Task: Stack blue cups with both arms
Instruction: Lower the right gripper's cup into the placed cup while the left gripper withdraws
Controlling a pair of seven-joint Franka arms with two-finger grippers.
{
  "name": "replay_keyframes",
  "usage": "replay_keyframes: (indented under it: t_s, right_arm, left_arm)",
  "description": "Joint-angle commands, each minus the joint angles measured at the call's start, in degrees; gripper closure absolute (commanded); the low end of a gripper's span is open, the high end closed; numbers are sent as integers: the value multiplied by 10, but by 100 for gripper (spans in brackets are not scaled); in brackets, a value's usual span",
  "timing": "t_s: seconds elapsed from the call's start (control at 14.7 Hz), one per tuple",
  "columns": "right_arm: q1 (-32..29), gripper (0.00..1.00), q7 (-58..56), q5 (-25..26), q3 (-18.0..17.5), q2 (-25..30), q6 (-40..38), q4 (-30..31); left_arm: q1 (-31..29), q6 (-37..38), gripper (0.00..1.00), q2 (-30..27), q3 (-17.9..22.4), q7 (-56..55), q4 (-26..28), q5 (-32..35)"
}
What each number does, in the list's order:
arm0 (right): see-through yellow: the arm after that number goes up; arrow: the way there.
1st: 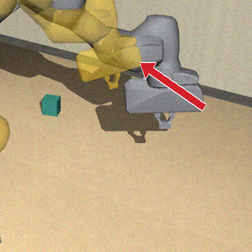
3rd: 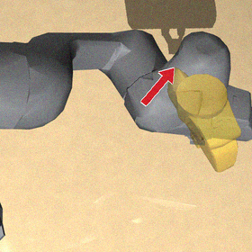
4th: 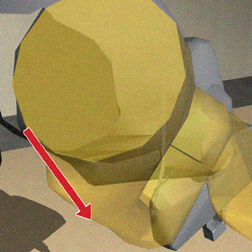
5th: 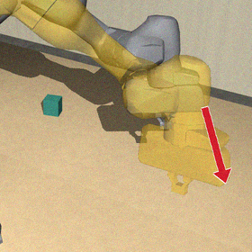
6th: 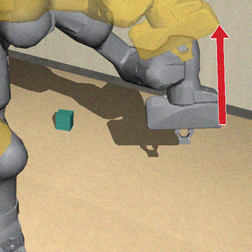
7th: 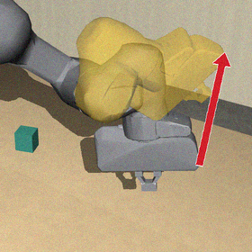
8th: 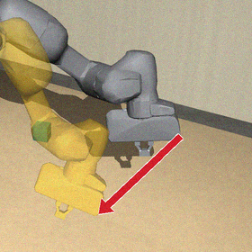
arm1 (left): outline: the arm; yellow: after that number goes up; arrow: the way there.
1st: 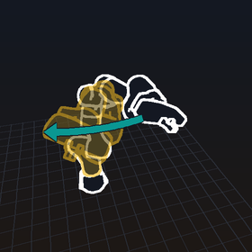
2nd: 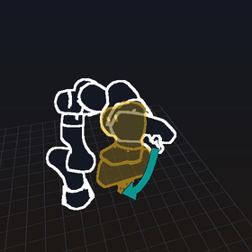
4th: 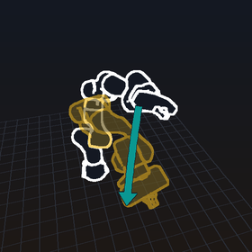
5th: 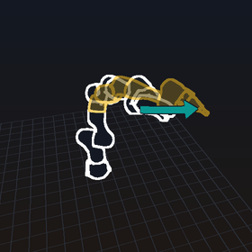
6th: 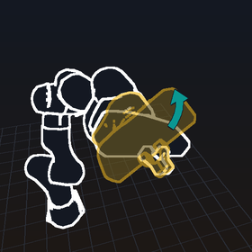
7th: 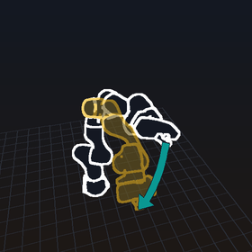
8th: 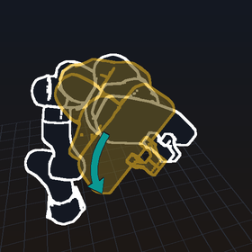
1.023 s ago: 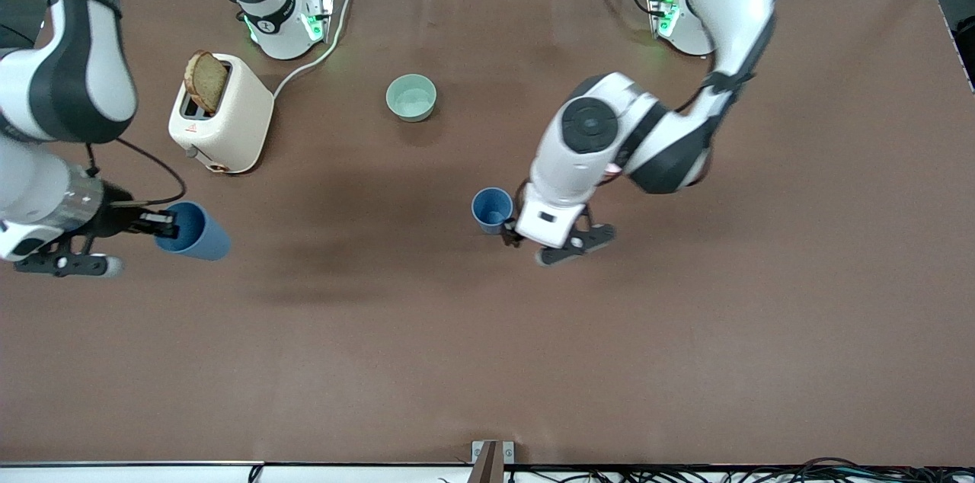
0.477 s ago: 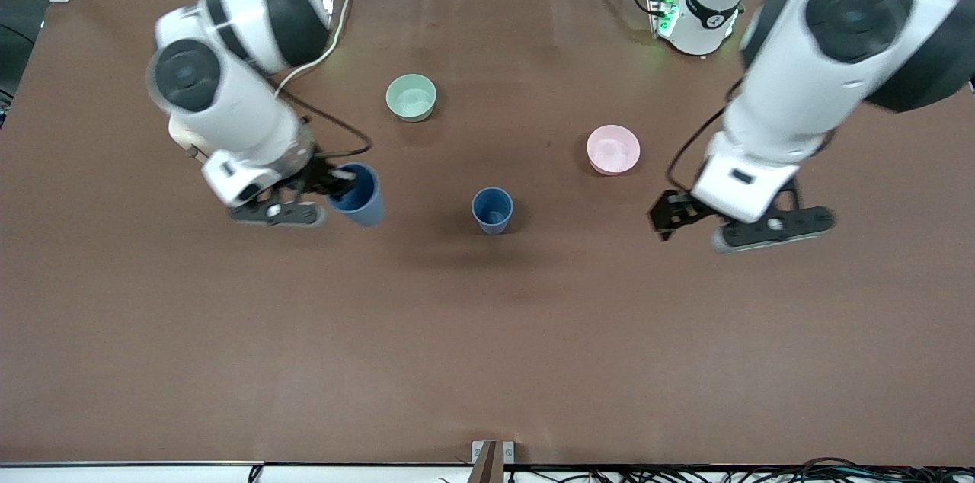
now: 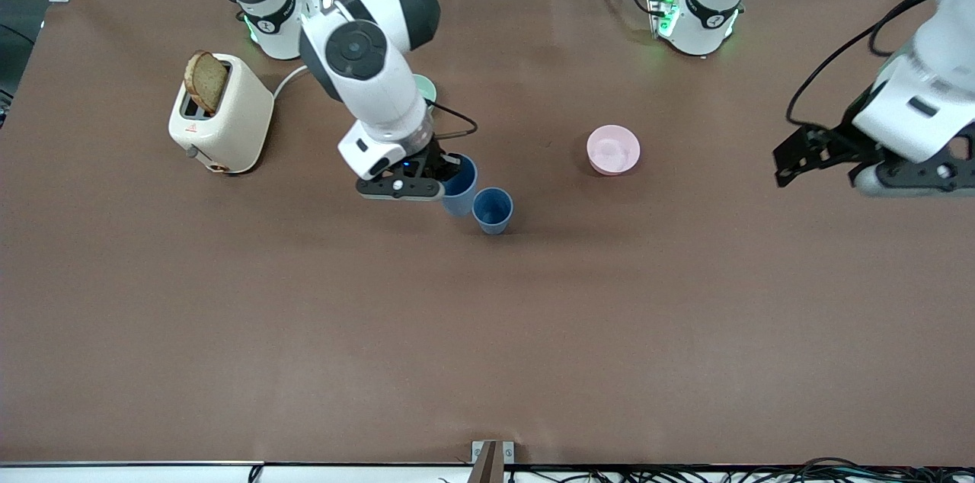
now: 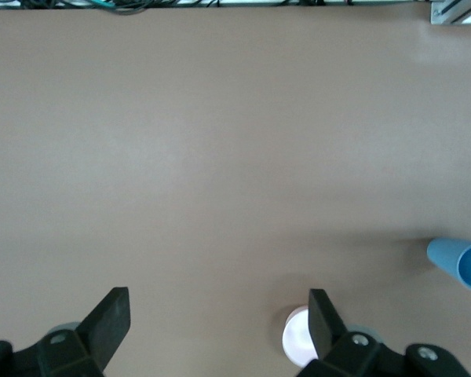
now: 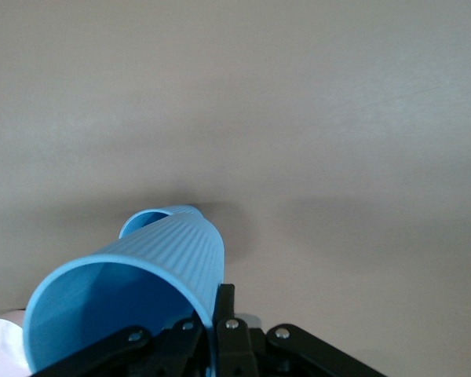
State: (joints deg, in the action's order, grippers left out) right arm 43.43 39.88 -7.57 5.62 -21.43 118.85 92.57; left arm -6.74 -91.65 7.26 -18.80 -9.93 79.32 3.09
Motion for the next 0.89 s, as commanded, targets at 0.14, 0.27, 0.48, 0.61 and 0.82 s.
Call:
replay_keyframes:
  t_s: [0.14,0.27,0.48,0.61,0.82]
  right_arm:
    - [33,100,13,-7,6,-26,29,1]
    - [46,100,15,-7,6,-36,51,1]
    - [53,99,16,-7,6,-51,70,-1]
    - [54,99,19,-7,7,-55,73,1]
    - [61,99,18,-6,7,-69,79,2]
  left_arm:
    - [58,-3,0,-80,101,53,98,-29]
    - [58,-3,0,-92,106,49,107,-29]
    - [54,-11,0,-90,104,44,107,-29]
    - [55,-32,0,-87,103,44,115,-32]
    - [56,-39,0,-80,101,44,115,-31]
